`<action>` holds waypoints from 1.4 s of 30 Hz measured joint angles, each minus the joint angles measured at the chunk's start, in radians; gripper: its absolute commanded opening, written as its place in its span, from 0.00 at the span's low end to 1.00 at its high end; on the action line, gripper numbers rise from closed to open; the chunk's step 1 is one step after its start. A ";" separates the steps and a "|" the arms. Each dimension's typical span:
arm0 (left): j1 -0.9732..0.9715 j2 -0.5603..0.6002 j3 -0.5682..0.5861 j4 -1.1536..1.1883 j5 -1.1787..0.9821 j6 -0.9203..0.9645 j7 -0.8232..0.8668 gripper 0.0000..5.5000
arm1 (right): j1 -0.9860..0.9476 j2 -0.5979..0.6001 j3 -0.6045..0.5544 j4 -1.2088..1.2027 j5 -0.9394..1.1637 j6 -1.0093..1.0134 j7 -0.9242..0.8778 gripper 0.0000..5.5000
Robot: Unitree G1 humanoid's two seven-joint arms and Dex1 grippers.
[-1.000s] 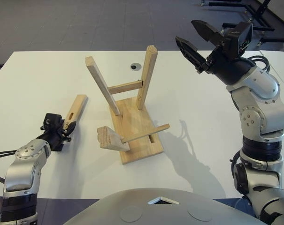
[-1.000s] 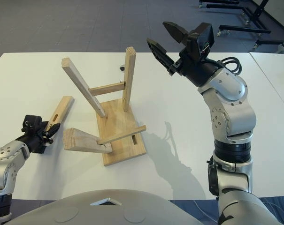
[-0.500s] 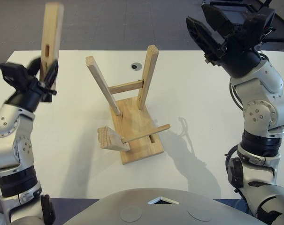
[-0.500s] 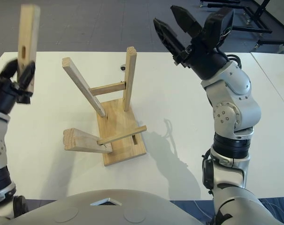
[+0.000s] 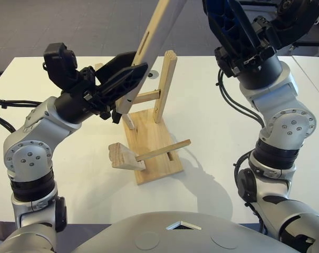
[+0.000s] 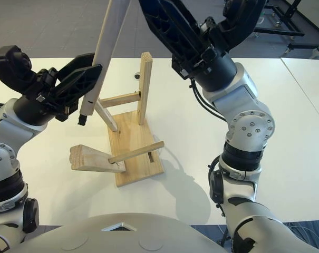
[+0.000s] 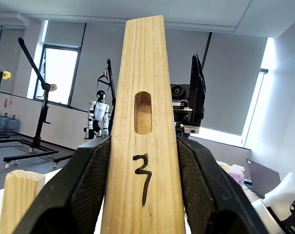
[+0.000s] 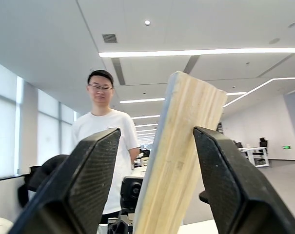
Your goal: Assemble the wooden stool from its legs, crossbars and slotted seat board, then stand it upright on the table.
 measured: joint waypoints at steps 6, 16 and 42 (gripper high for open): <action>0.020 -0.003 -0.044 -0.016 -0.058 0.012 -0.011 0.37 | -0.016 0.016 0.038 0.021 0.004 0.003 0.011 0.50; 0.020 0.001 -0.076 -0.018 -0.056 0.012 -0.008 0.37 | -0.026 0.029 0.081 0.058 -0.025 0.016 0.039 0.50; 0.085 0.062 -0.134 -0.062 0.082 0.012 -0.087 0.37 | -0.134 -0.089 0.129 0.064 0.033 0.212 -0.006 0.63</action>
